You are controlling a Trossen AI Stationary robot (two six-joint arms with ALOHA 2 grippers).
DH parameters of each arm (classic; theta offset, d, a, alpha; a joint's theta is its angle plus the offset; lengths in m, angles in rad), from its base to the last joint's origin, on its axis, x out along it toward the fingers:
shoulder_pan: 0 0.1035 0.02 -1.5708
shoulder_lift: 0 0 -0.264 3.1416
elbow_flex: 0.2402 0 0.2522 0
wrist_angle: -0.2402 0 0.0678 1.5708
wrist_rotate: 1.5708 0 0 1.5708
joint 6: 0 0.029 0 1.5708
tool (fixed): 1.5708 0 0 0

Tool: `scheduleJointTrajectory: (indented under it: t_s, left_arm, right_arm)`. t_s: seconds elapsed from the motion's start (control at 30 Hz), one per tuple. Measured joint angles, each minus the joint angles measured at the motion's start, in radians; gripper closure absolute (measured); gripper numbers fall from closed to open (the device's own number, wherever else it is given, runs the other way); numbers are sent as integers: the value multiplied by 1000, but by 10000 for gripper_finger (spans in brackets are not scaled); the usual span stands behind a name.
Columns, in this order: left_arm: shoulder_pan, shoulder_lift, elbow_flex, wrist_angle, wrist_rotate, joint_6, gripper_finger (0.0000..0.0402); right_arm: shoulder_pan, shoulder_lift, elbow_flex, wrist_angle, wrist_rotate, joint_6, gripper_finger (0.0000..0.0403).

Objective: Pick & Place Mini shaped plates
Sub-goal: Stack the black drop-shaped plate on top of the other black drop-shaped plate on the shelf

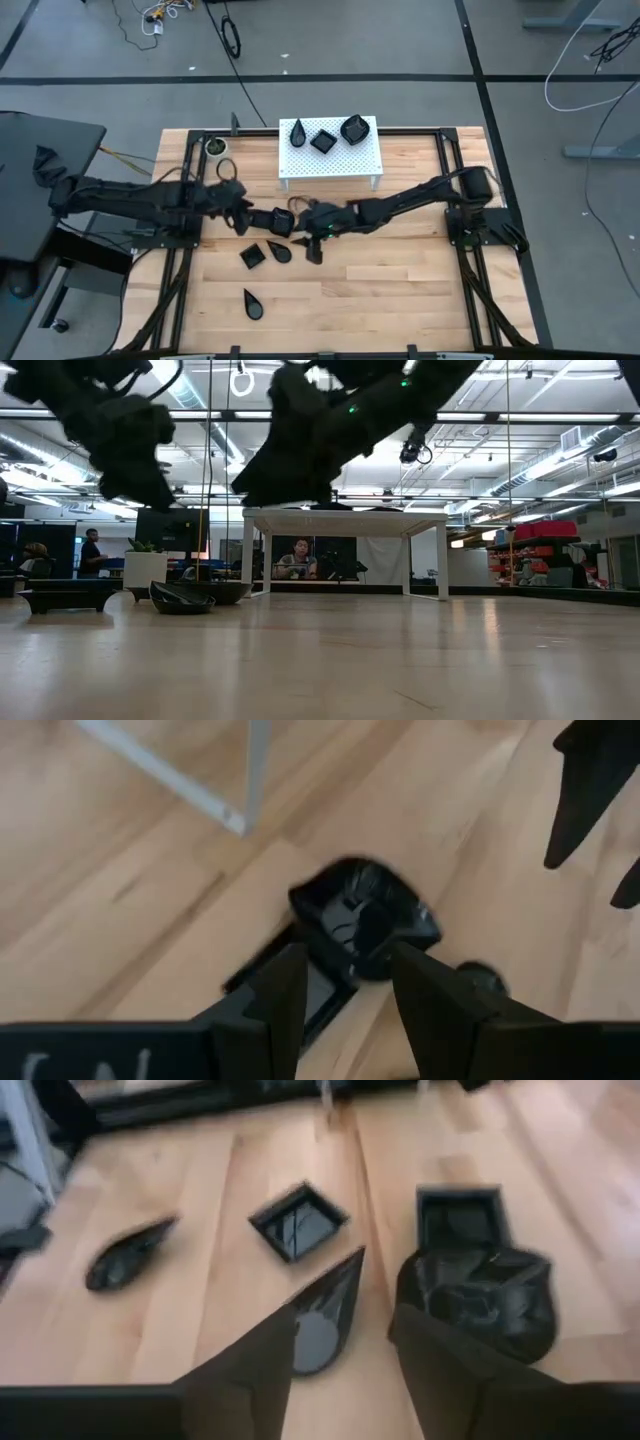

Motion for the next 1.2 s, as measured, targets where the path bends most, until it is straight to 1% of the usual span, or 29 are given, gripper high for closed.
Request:
scheduleJointTrajectory:
  t_s: [0.1, 0.2, 0.27, 0.33, 0.43, 0.5, 0.63, 0.73, 0.83, 1.07, 1.13, 1.2]
  left_arm:
    - [-66, -38, -78, 24, -55, -66, 248]
    - [-115, -54, -136, 48, -105, -109, 248]
    - [-140, -58, -166, 76, -127, -123, 248]
    - [-160, -60, -193, 120, -139, -125, 248]
    - [-181, -56, -214, 183, -140, -125, 248]
    - [-194, -53, -217, 216, -144, -124, 248]
    - [-217, -55, -220, 257, -159, -117, 248]
    - [-233, -55, -220, 267, -166, -117, 248]
    - [-245, -55, -220, 287, -176, -117, 248]
    - [-250, -55, -220, 292, -208, -117, 248]
    - [-250, -55, -220, 292, -210, -117, 248]
    - [-250, -55, -220, 292, -211, -116, 248]
  right_arm:
    - [12, 78, 48, -3, 38, 26, 212]
    - [17, 138, 62, 6, 117, 92, 210]
    - [15, 169, 62, 31, 140, 130, 211]
    - [9, 198, 62, 40, 132, 155, 214]
    - [9, 243, 62, 116, 64, 155, 221]
    - [20, 273, 62, 179, 43, 153, 228]
    - [41, 312, 62, 225, 85, 147, 242]
    - [56, 326, 62, 247, 139, 120, 258]
    - [67, 327, 62, 246, 187, 82, 285]
    - [73, 326, 62, 248, 192, 77, 388]
    - [77, 313, 61, 240, 193, 80, 395]
    - [83, 283, 60, 223, 202, 117, 390]
